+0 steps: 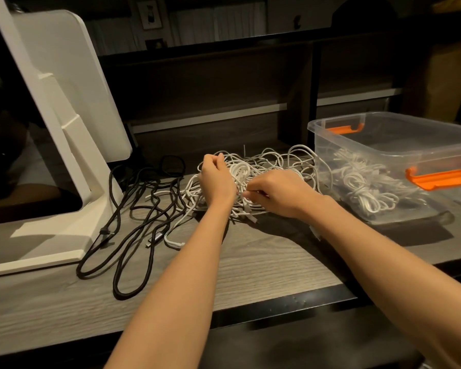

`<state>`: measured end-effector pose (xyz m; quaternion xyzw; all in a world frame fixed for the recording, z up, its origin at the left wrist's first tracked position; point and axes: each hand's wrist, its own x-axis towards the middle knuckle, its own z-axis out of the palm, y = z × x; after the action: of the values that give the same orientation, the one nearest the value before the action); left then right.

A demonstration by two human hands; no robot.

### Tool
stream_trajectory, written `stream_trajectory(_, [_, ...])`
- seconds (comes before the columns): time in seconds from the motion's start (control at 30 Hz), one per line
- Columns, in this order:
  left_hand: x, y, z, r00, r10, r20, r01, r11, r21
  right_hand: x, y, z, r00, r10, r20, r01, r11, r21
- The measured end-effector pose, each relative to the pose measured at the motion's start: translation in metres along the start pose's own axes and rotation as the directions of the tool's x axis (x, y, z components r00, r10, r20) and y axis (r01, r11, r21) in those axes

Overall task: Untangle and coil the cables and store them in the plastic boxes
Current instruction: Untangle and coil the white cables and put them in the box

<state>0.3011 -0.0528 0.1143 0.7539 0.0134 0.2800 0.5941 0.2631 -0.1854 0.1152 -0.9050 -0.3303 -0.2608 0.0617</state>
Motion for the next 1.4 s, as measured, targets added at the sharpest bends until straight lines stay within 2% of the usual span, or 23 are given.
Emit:
stream_trajectory(0.1, [-0.004, -0.001, -0.001, 0.987, 0.137, 0.083, -0.147, 0.980, 0.132, -0.003, -0.001, -0.003, 0.987, -0.095, -0.127, 0.082, 0.991, -0.105])
stream_trajectory(0.2, [-0.005, -0.003, 0.000, 0.960, 0.224, 0.171, -0.255, 0.948, 0.191, -0.004, 0.001, -0.003, 0.963, -0.113, -0.243, 0.087, 0.989, -0.117])
stream_trajectory(0.33, [-0.003, -0.006, 0.000, 0.927, 0.236, 0.290, -0.303, 0.928, 0.215, -0.006, 0.002, -0.001, 0.943, 0.004, -0.332, -0.014, 0.999, -0.030])
stream_trajectory(0.43, [-0.001, -0.007, -0.001, 0.876, 0.262, 0.404, -0.365, 0.909, 0.202, -0.006, 0.001, 0.000, 0.933, 0.151, -0.327, -0.137, 0.988, 0.065])
stream_trajectory(0.5, [-0.001, -0.004, -0.002, 0.848, 0.262, 0.461, -0.389, 0.898, 0.205, -0.005, 0.003, 0.000, 0.916, 0.268, -0.297, -0.218, 0.957, 0.190])
stream_trajectory(0.57, [-0.003, -0.002, -0.003, 0.805, 0.228, 0.547, -0.385, 0.903, 0.190, -0.005, 0.006, 0.000, 0.895, 0.406, -0.185, -0.303, 0.857, 0.416])
stream_trajectory(0.67, [-0.005, 0.004, -0.004, 0.737, 0.148, 0.660, -0.327, 0.932, 0.157, -0.002, 0.010, 0.001, 0.867, 0.495, 0.064, -0.383, 0.578, 0.720])
stream_trajectory(0.77, [-0.008, 0.013, -0.004, 0.706, 0.081, 0.704, -0.175, 0.983, 0.062, -0.003, 0.018, 0.001, 0.855, 0.461, 0.237, -0.417, 0.338, 0.844])
stream_trajectory(0.83, [-0.010, 0.016, -0.005, 0.706, 0.017, 0.708, -0.049, 0.998, 0.024, -0.005, 0.021, -0.002, 0.870, 0.398, 0.292, -0.404, 0.234, 0.884])
stream_trajectory(0.87, [-0.010, 0.017, -0.006, 0.705, -0.015, 0.709, 0.019, 1.000, 0.003, -0.006, 0.021, -0.002, 0.876, 0.376, 0.303, -0.400, 0.214, 0.891])
stream_trajectory(0.93, [-0.010, 0.017, -0.008, 0.687, -0.086, 0.722, 0.156, 0.987, -0.030, -0.005, 0.018, -0.003, 0.870, 0.385, 0.307, -0.415, 0.237, 0.878])
stream_trajectory(1.03, [-0.009, 0.017, -0.013, 0.580, -0.167, 0.797, 0.366, 0.928, -0.073, -0.002, 0.014, -0.002, 0.841, 0.483, 0.245, -0.446, 0.360, 0.819])
stream_trajectory(1.1, [-0.009, 0.017, -0.013, 0.519, -0.132, 0.844, 0.403, 0.909, -0.106, -0.002, 0.014, 0.000, 0.822, 0.530, 0.207, -0.462, 0.411, 0.785])
stream_trajectory(1.13, [-0.010, 0.018, -0.014, 0.504, -0.106, 0.857, 0.398, 0.909, -0.122, -0.003, 0.014, -0.001, 0.810, 0.542, 0.222, -0.482, 0.400, 0.780])
stream_trajectory(1.17, [-0.010, 0.019, -0.014, 0.500, -0.087, 0.861, 0.393, 0.909, -0.136, -0.004, 0.015, -0.001, 0.799, 0.543, 0.260, -0.498, 0.353, 0.792])
stream_trajectory(1.27, [-0.010, 0.021, -0.018, 0.514, -0.060, 0.856, 0.384, 0.908, -0.167, -0.007, 0.019, -0.003, 0.792, 0.490, 0.365, -0.470, 0.107, 0.876])
stream_trajectory(1.3, [-0.010, 0.021, -0.019, 0.524, -0.059, 0.850, 0.375, 0.912, -0.168, -0.007, 0.019, -0.003, 0.798, 0.476, 0.370, -0.451, 0.065, 0.890])
stream_trajectory(1.4, [-0.010, 0.020, -0.019, 0.555, -0.075, 0.829, 0.396, 0.900, -0.183, -0.005, 0.016, -0.004, 0.800, 0.496, 0.338, -0.403, 0.026, 0.915])
